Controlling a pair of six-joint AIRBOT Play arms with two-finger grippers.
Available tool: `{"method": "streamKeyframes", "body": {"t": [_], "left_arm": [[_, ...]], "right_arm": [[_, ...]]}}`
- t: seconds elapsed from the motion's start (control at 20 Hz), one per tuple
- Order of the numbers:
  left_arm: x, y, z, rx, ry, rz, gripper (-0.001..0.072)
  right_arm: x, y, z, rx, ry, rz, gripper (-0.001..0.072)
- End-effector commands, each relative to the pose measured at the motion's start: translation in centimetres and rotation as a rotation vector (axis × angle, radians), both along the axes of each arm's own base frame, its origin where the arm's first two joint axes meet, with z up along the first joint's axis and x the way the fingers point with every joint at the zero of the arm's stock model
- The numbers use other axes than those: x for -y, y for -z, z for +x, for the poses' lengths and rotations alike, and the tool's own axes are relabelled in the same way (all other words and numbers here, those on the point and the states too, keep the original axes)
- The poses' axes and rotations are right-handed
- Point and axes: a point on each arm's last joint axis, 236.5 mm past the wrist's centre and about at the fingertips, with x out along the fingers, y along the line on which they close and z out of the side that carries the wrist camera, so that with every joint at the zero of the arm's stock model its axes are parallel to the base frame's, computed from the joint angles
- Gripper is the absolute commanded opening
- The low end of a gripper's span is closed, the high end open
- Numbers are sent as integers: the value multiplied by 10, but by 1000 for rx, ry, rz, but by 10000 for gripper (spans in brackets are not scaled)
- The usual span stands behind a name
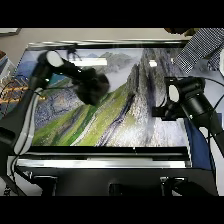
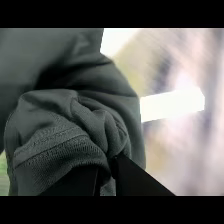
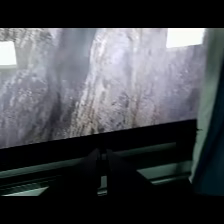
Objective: Fold the clothes and pants, and hang the long-sleeved shirts on hangers.
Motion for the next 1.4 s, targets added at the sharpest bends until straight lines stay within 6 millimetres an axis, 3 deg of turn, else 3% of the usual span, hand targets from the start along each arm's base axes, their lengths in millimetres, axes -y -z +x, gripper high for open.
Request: {"method": "streamKeyframes", "body": {"t": [0.0,0.1,0.2,0.25,0.3,0.35,0.4,0.45,0.5,0.6,0.7,0.75,0.8,0.85,0.95,1.05,1.1,1.15,1.2,1.25,1.35], "left_arm": [[111,27,-82,-115,133,-44,13],[149,64,-119,-191,182,-16,15],[169,88,-144,-240,219,13,22],[172,90,-150,-253,220,17,177],[171,86,-153,-260,223,14,418],[164,78,-151,-262,223,16,600],[151,66,-146,-252,233,19,664],[135,49,-139,-236,235,18,666],[118,30,-129,-208,230,10,666],[70,-13,-101,-119,164,20,666],[17,-56,-82,-18,100,42,665],[-9,-77,-78,18,69,53,665],[-31,-94,-78,40,45,57,665],[-52,-110,-82,57,25,60,664],[-82,-134,-92,94,12,74,664],[-99,-149,-98,121,-1,80,665],[-102,-153,-98,130,-8,79,665],[-103,-153,-100,128,-6,80,665],[-101,-153,-101,125,0,81,665],[-97,-152,-102,123,9,81,665],[-91,-146,-103,112,25,84,665]], "right_arm": [[38,-11,-28,-108,55,-168,75],[39,-11,-31,-123,47,-171,77],[39,-12,-31,-128,36,-172,77],[39,-12,-31,-128,35,-172,77],[39,-11,-31,-128,34,-171,77],[37,-11,-32,-131,33,-164,81],[32,-9,-33,-139,30,-141,134],[25,-7,-34,-144,24,-109,238],[14,-3,-26,-109,15,-61,262],[-29,4,0,7,32,125,279],[-80,-13,38,166,-40,342,291],[-87,-35,63,280,-91,368,290],[-79,-57,82,369,-124,355,290],[-59,-79,98,445,-118,325,290],[-1,-101,114,511,-50,268,290],[52,-84,109,463,63,269,289],[66,-64,104,423,91,317,291],[65,-37,96,361,121,415,309],[51,-10,85,283,178,561,349],[24,13,75,208,232,745,373],[-29,36,62,121,286,1018,351]]}}
